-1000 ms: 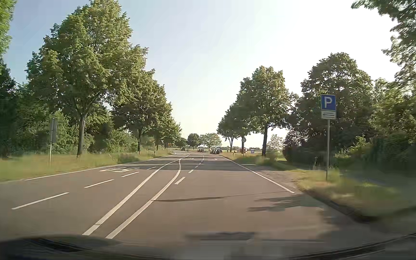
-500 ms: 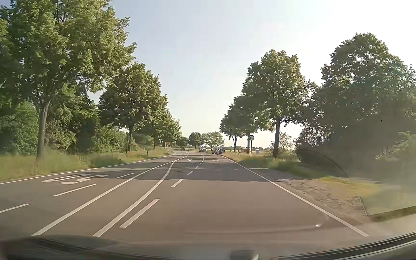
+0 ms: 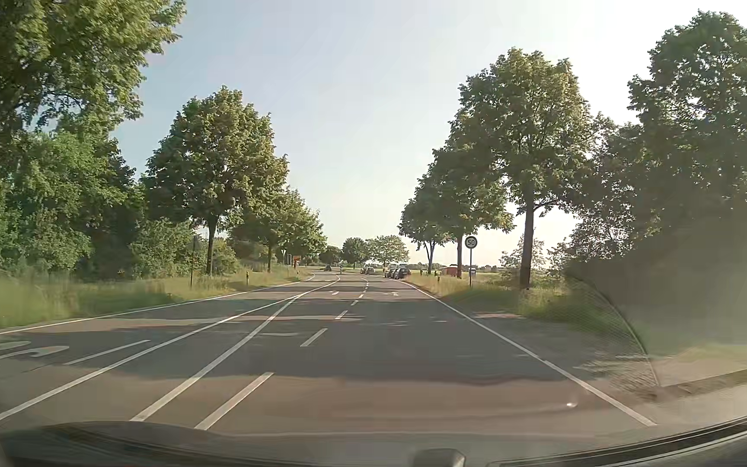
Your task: Follow the waypoints while adhering to traffic rules and regulations
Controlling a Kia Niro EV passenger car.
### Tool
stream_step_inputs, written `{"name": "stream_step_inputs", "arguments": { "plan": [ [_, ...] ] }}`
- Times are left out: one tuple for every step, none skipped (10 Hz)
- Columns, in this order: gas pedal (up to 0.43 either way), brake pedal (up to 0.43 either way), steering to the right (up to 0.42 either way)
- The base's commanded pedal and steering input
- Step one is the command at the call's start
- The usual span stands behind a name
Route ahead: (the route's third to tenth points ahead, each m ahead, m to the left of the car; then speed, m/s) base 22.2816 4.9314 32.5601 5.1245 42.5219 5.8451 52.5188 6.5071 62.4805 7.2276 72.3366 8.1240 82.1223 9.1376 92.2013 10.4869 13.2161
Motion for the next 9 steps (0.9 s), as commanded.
{"name": "stream_step_inputs", "arguments": {
  "plan": [
    [0.098,0.03,-0.005],
    [0.098,0.03,-0.005],
    [0.098,0.03,-0.004],
    [0.098,0.03,-0.004],
    [0.098,0.03,-0.003],
    [0.098,0.03,-0.003],
    [0.098,0.03,-0.004],
    [0.098,0.03,-0.003],
    [0.098,0.03,-0.003]
  ]
}}
